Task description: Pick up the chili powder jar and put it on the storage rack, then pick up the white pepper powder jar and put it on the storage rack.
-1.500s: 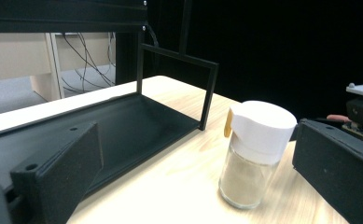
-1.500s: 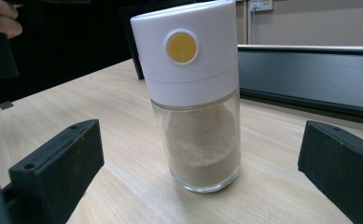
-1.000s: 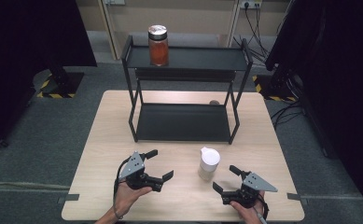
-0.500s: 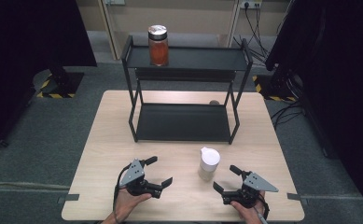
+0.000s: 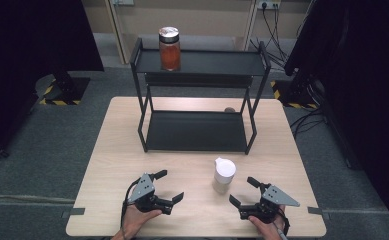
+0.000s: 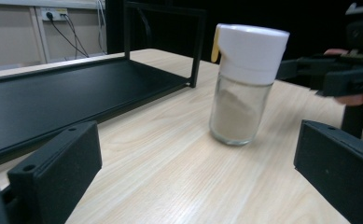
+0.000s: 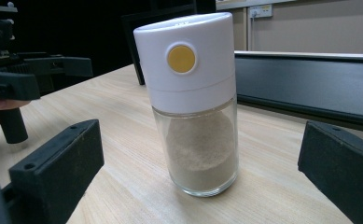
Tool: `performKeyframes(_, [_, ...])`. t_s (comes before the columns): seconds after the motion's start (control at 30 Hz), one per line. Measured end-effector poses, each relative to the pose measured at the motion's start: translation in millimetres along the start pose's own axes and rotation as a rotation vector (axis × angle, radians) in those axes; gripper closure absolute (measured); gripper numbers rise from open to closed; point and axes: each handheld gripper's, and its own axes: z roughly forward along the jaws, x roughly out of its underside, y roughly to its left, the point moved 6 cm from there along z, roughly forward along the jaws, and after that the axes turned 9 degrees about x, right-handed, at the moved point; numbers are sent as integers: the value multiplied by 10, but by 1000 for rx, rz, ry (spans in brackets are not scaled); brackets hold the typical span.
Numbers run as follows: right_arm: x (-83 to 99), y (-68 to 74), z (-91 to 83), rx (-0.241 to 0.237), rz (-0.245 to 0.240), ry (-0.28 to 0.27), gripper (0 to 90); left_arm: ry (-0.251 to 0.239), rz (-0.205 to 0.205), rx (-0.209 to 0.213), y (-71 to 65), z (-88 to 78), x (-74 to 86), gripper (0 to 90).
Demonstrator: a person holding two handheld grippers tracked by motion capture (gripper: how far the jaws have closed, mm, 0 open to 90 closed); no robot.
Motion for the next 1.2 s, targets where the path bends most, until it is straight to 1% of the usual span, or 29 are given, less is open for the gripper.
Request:
performKeyframes(0.07, [0, 4, 1, -1, -2, 1, 4, 3, -14, 1, 1, 6, 19, 3])
performKeyframes(0.27, [-4, 14, 9, -3, -7, 1, 4, 10, 6, 11, -37, 26, 34, 3])
performKeyframes(0.4, [-6, 13, 10, -1, -9, -1, 4, 6, -2, 12, -28, 24, 36, 3])
performKeyframes(0.73, [-8, 16, 13, 6, -11, -11, 4, 12, -8, 11, -30, 27, 47, 4])
performKeyframes(0.9, [-24, 29, 20, 12, -24, -14, 4, 13, -3, 12, -39, 23, 50, 4])
performKeyframes(1.07, [-53, 39, 50, 16, -41, -12, 4, 16, 3, 3, -40, 24, 52, 4])
performKeyframes(1.2, [-94, 77, 85, 26, -76, -8, 4, 16, 1, 3, -41, 26, 55, 5])
